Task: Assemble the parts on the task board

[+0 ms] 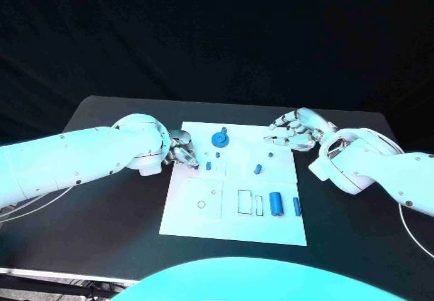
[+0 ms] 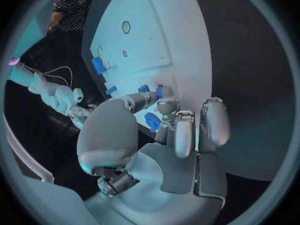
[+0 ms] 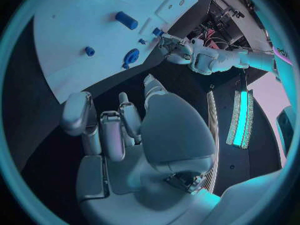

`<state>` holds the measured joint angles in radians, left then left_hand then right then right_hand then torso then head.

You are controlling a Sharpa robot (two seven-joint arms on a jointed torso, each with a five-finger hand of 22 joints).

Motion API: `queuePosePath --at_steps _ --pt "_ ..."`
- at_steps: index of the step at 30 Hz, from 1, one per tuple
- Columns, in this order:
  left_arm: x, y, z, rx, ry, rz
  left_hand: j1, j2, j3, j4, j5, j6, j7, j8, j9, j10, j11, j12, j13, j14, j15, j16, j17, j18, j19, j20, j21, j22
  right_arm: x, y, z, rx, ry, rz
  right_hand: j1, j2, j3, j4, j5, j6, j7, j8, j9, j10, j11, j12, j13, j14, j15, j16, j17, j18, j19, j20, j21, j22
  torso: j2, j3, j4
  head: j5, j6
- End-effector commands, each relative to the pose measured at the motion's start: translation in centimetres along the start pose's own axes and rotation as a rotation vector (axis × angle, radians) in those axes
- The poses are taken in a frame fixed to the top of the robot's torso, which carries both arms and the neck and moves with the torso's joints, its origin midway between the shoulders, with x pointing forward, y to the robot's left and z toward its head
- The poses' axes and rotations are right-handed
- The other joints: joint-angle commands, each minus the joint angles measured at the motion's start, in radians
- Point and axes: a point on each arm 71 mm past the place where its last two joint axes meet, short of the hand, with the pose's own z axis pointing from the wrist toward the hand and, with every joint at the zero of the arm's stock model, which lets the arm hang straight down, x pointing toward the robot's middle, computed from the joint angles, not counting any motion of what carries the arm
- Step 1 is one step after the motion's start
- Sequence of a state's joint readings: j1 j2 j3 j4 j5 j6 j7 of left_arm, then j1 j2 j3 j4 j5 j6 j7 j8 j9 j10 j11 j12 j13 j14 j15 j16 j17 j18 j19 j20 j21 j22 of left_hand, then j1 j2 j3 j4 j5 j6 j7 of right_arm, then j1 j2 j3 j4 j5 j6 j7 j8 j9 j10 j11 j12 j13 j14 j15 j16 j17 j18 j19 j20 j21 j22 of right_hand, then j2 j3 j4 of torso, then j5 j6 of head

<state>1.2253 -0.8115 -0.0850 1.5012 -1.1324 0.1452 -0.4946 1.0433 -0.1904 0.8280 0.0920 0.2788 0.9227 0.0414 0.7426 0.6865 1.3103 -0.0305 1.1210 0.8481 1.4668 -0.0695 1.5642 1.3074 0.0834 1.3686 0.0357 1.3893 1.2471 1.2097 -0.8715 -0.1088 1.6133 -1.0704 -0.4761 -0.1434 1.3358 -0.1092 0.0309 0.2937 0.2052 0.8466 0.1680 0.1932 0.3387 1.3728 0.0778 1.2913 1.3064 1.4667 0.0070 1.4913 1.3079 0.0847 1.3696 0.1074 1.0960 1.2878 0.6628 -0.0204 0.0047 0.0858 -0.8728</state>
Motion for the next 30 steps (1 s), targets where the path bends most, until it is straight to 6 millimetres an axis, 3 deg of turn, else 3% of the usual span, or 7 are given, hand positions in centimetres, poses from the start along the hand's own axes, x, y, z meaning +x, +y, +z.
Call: queuePosePath --at_steps 1,14,30 --pt "0.03 0.34 0.0 -0.015 -0.008 0.003 0.048 0.043 0.089 -0.08 0.007 0.012 -0.001 0.002 0.002 0.006 0.0 0.004 0.002 0.104 -0.01 0.007 0.263 -0.011 0.007 -0.002 0.006 0.0 0.03 0.03 -0.01 -0.01 0.003 -0.004 -0.004 0.006 0.007 -0.001 -0.001 0.003 -0.003 0.005 -0.001 -0.005 0.001 0.0 0.0 0.066 -0.004 -0.006 0.117 0.013 -0.003 0.0 -0.005 0.0 0.0 -0.0001 0.0 0.0 0.0" --pt "0.29 0.36 0.03 -0.017 0.031 0.008 0.047 0.041 0.093 -0.082 0.008 0.014 -0.002 0.003 0.002 0.01 -0.001 0.008 0.009 0.104 -0.01 0.007 0.263 -0.011 0.008 -0.002 0.007 0.001 0.04 0.03 -0.02 -0.01 0.005 -0.004 -0.004 0.006 0.007 -0.001 -0.001 0.003 -0.003 0.005 -0.001 -0.005 0.001 0.0 0.0 0.066 -0.004 -0.006 0.117 0.013 -0.003 0.0 -0.005 0.0 0.0 -0.0004 0.0003 -0.001 0.0" --pt "0.64 0.2 0.14 -0.013 0.085 0.006 0.02 0.028 0.098 -0.081 0.034 0.028 -0.005 0.003 -0.001 0.022 -0.002 0.011 0.018 0.104 -0.01 0.007 0.263 -0.012 0.009 -0.003 0.009 0.004 0.03 0.0 -0.04 -0.008 0.005 -0.004 -0.004 0.006 0.007 -0.001 -0.001 0.003 -0.003 0.005 -0.001 -0.005 0.001 0.0 0.0 0.066 -0.004 -0.006 0.117 0.013 -0.003 0.0 -0.005 0.0 0.0 -0.0002 0.0 0.0 0.0"
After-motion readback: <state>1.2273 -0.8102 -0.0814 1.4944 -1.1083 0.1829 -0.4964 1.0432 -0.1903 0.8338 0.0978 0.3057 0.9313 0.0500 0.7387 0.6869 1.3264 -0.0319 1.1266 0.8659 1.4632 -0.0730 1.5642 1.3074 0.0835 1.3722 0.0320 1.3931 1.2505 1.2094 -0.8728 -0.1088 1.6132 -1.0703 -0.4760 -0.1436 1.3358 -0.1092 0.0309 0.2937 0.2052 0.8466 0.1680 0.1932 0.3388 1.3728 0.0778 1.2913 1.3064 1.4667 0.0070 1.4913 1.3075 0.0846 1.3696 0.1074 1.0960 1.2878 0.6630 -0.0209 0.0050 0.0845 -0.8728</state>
